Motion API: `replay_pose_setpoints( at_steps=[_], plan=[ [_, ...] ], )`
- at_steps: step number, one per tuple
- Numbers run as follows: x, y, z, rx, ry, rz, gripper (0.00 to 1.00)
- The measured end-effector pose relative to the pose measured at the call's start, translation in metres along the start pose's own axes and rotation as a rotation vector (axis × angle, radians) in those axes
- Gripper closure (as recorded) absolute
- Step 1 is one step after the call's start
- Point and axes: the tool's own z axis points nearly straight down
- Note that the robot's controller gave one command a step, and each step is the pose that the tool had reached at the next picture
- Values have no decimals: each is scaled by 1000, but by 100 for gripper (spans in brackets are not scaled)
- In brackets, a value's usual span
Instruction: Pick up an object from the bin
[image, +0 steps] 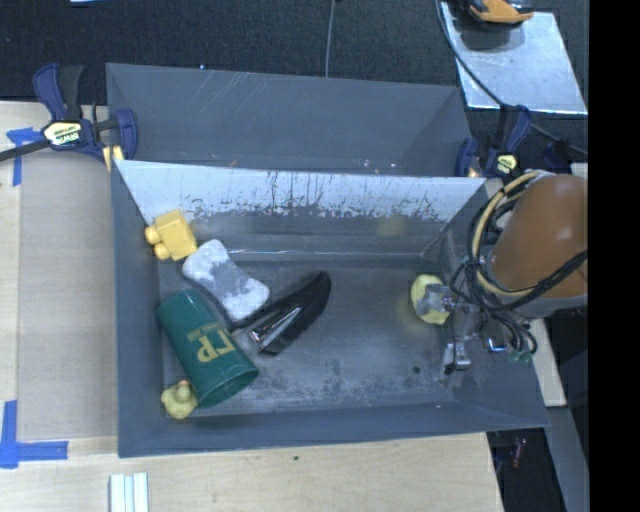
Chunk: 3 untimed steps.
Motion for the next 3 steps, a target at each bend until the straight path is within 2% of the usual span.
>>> replay_pose_setpoints(
  at_steps=[1,2,3],
  plan=[
    [-2,0,-4,1,-8,-3,0],
    [-14,24,52,2,-6,-392,0],
    [-78,-30,53,3,-11,-208,0]
  ],
)
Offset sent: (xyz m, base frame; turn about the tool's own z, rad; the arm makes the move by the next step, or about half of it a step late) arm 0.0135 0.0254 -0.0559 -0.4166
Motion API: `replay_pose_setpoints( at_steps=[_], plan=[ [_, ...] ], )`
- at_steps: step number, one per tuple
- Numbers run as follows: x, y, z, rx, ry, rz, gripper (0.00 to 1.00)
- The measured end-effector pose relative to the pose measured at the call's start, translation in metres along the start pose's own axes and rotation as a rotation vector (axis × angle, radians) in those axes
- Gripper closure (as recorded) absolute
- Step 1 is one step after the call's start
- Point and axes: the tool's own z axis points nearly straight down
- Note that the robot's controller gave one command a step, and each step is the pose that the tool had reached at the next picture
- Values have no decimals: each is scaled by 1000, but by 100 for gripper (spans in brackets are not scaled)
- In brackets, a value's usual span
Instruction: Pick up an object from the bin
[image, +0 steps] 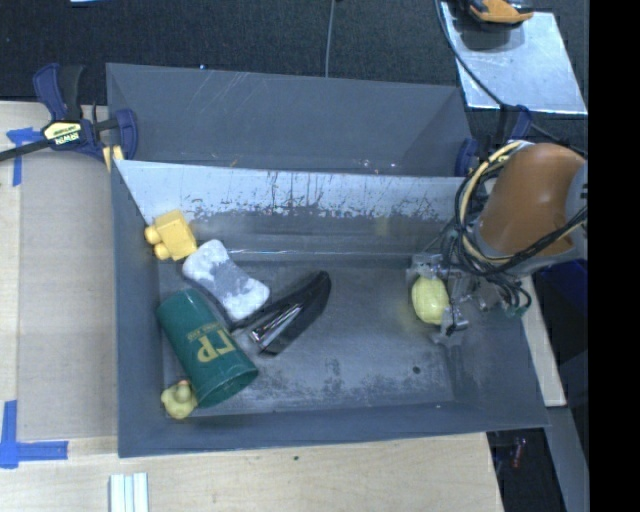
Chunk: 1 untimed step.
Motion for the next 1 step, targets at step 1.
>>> replay_pose_setpoints(
  at_steps=[1],
  plan=[
    [-42,-13,-25,-4,4,160,0]
  ],
)
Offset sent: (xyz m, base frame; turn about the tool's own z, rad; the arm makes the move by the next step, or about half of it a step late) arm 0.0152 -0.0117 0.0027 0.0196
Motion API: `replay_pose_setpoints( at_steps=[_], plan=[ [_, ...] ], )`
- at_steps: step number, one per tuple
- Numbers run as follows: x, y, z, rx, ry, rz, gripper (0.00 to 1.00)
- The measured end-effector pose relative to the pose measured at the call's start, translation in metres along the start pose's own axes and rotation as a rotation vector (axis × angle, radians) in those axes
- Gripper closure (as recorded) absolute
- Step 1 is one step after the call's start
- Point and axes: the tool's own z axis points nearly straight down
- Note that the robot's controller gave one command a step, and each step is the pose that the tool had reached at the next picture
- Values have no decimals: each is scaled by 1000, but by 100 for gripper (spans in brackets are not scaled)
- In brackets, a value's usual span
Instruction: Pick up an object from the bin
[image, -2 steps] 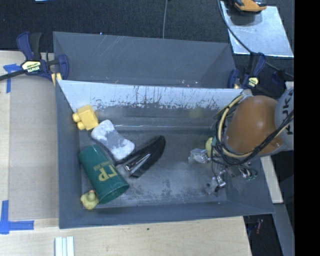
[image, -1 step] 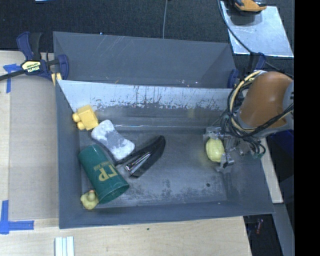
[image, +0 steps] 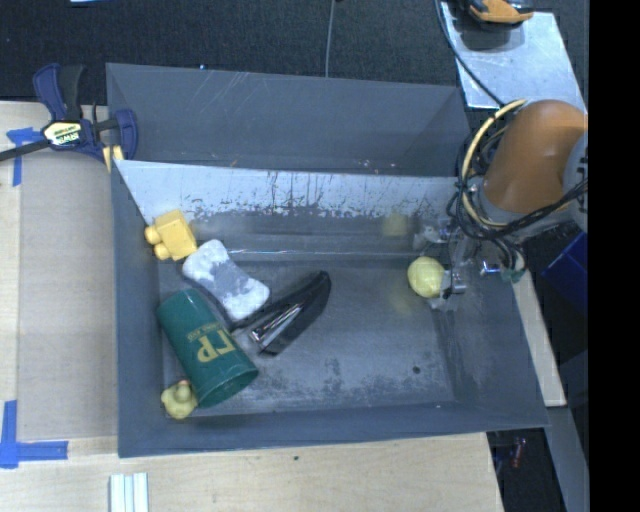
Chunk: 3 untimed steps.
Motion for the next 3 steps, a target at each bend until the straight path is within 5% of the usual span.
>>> replay_pose_setpoints(
  at_steps=[1,2,3],
  plan=[
    [29,-6,23,6,-6,-139,0],
    [19,-7,27,5,-15,94,100],
    [19,-7,27,5,-15,94,100]
  ],
)
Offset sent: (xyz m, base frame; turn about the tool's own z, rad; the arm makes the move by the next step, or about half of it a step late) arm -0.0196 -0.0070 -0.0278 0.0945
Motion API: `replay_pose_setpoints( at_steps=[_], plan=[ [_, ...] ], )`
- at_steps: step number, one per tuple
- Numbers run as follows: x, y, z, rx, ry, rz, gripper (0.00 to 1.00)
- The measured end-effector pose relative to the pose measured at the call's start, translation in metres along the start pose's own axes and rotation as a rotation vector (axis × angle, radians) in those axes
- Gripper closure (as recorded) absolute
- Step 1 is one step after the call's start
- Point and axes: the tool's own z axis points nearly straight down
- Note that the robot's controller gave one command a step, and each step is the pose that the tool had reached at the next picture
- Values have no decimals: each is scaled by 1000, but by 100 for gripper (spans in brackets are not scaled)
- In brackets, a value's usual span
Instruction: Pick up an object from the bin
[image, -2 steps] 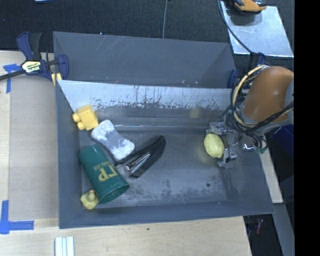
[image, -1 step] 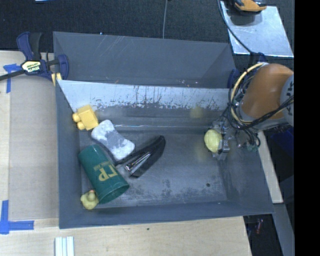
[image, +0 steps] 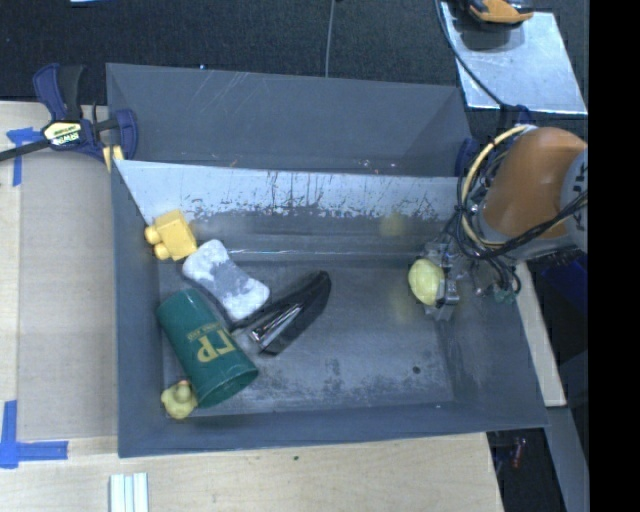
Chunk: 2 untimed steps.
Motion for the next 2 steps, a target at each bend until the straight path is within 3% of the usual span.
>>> replay_pose_setpoints(
  at_steps=[1,2],
  plan=[
    [3,1,-25,-3,11,0,100],
    [-2,0,-76,0,-3,-1,100]
  ],
)
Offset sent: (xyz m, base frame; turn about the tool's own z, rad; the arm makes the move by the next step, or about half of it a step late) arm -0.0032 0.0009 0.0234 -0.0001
